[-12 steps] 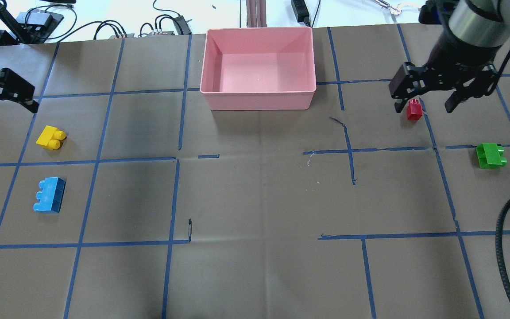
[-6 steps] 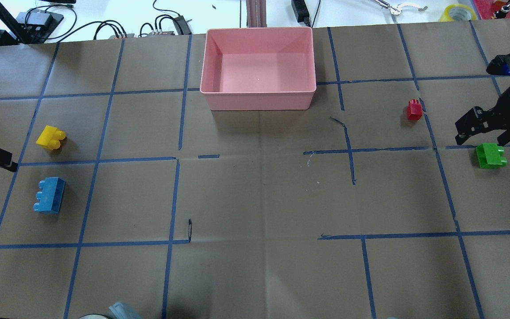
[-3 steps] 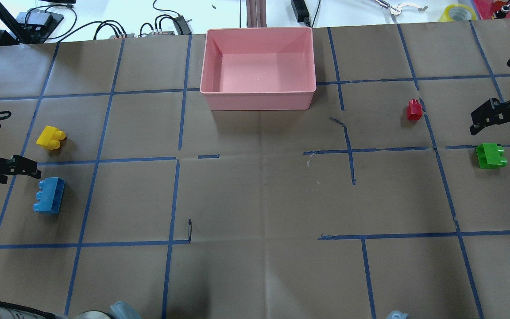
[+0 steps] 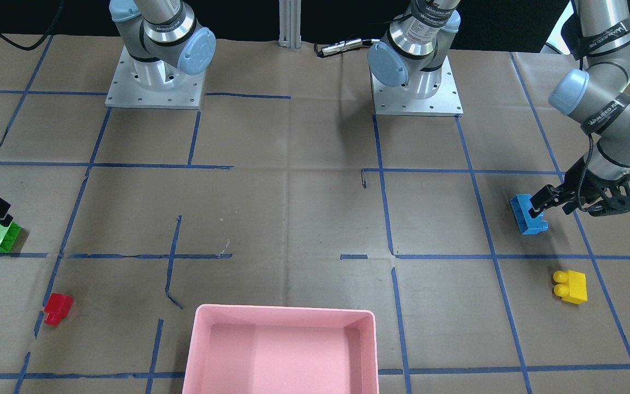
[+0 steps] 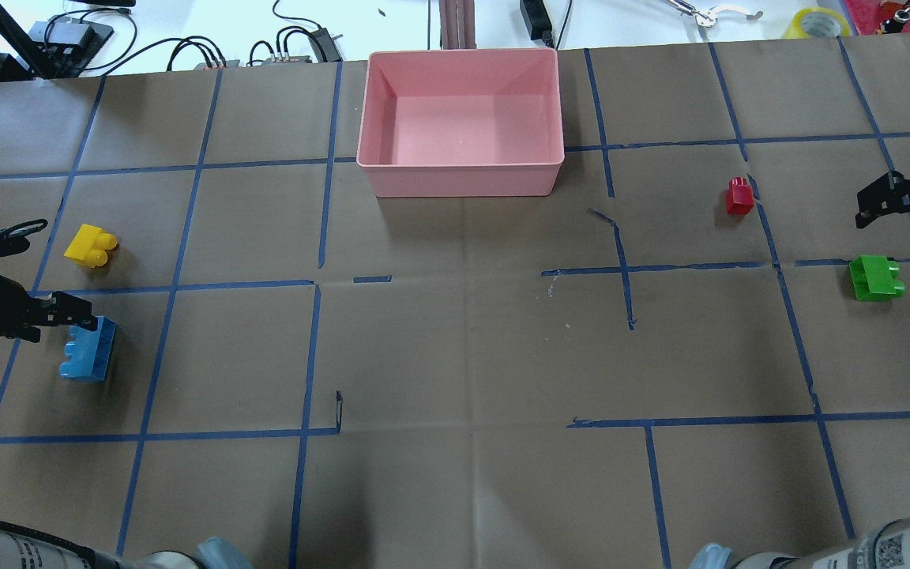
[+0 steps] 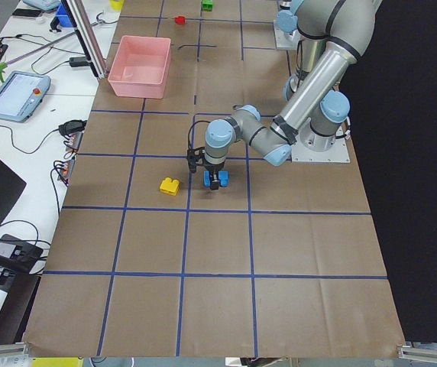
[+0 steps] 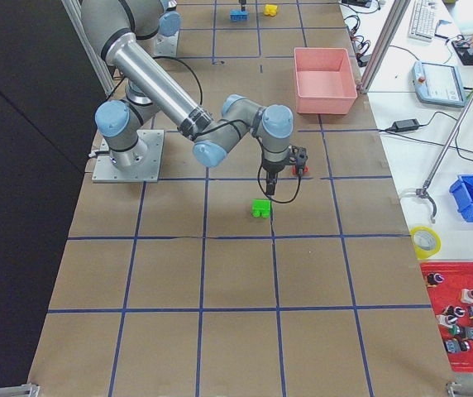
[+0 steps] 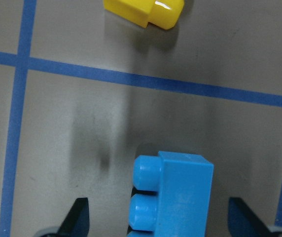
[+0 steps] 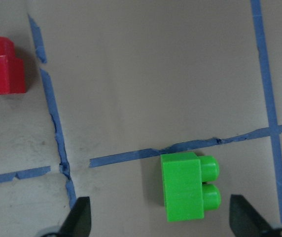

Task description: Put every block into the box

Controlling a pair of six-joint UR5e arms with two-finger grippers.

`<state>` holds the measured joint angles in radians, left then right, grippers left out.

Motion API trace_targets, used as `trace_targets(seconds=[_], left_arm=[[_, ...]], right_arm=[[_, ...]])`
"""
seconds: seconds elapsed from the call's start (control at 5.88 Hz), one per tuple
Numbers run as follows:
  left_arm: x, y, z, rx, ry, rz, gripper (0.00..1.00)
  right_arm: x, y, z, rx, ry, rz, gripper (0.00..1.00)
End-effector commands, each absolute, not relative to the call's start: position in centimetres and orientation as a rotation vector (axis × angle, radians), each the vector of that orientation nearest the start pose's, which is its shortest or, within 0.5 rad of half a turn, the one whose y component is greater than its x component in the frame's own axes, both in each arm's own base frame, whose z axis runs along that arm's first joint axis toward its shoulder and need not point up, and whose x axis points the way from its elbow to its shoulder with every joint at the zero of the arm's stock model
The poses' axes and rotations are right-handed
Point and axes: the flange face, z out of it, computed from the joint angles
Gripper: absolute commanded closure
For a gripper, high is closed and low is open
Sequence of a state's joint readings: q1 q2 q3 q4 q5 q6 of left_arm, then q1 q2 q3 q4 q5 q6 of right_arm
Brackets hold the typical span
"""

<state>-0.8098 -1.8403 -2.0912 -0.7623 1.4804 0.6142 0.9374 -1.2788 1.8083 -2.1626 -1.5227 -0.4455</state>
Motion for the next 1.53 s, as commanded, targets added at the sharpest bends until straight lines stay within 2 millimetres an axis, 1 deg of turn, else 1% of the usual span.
trace_targets(seconds=[0.0,0.17,0.34,0.51,0.68,0.85,1.02,1.36], left_arm=[[23.5,-45.3,18.0,-0.237,3.206,-0.085,0.01],[23.5,-45.3,18.0,-0.234,3.205,-0.083,0.01],[23.5,-45.3,17.9,-0.235,3.208,-0.078,0.01],[23.4,-45.2,17.4,-0.236,3.214,-0.066,0.01],[23.3,-45.1,16.9,-0.235,3.22,-0.055,0.01],[23.4,-45.1,16.9,-0.237,3.22,-0.055,0.03],[23.5,-45.2,17.0,-0.234,3.216,-0.066,0.11],[23.5,-45.2,17.0,-0.229,3.215,-0.061,0.49]], right_arm=[[-23.3,-53.8,24.5,0.307,3.11,-0.099,0.02],[-23.5,-54.1,22.4,0.315,3.123,-0.135,0.02],[-23.1,-53.5,21.2,0.312,3.114,-0.103,0.02],[-23.1,-53.2,20.9,0.309,3.122,-0.09,0.02],[-23.3,-52.9,20.9,0.276,3.15,-0.062,0.02],[-23.4,-52.7,21.2,0.184,3.174,-0.047,0.01],[-23.9,-52.5,21.0,0.12,3.174,-0.036,0.01],[-24.4,-52.2,20.3,0.116,3.161,-0.023,0.01]])
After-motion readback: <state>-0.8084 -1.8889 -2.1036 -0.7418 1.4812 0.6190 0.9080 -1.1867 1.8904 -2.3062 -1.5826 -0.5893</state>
